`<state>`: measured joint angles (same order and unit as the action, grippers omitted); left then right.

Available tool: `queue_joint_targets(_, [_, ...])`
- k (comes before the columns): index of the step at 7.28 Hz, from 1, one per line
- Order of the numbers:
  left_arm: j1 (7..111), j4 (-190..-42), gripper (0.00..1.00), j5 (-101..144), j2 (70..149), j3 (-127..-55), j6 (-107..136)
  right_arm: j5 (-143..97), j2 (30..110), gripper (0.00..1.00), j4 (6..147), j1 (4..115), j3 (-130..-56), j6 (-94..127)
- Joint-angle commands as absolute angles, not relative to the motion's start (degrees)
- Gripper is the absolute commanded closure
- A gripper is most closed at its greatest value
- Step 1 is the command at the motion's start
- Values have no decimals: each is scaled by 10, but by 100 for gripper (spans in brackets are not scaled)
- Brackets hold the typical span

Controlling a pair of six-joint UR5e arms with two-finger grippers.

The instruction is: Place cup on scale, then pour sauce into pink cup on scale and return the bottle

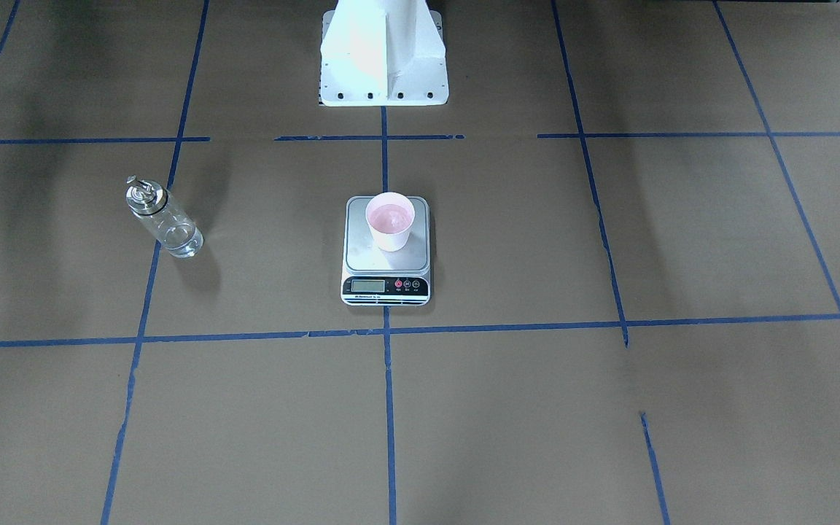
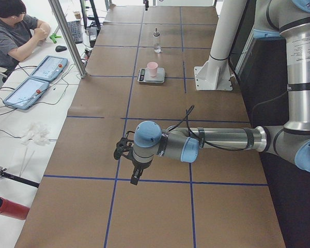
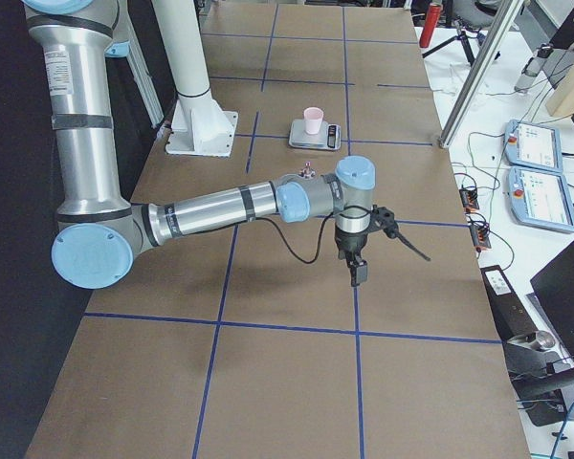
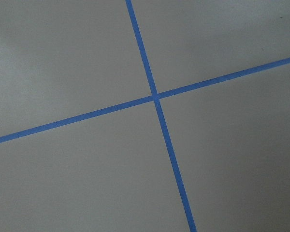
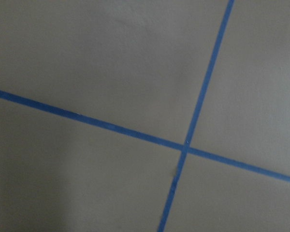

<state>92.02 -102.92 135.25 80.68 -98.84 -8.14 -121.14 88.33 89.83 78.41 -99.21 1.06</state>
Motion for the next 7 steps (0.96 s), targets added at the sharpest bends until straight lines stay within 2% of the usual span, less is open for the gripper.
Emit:
queue_joint_targets(1, [920, -1028, 0, 1352, 807, -989, -82, -1325, 941, 0, 898, 853, -965, 3])
queue_joint_targets(3, [920, -1027, 0, 1352, 808, -987, -81, -1335, 938, 0, 905, 895, -966, 4])
queue_joint_targets(7, [920, -1017, 0, 1351, 809, -987, -78, -1331, 936, 0, 897, 894, -934, 3])
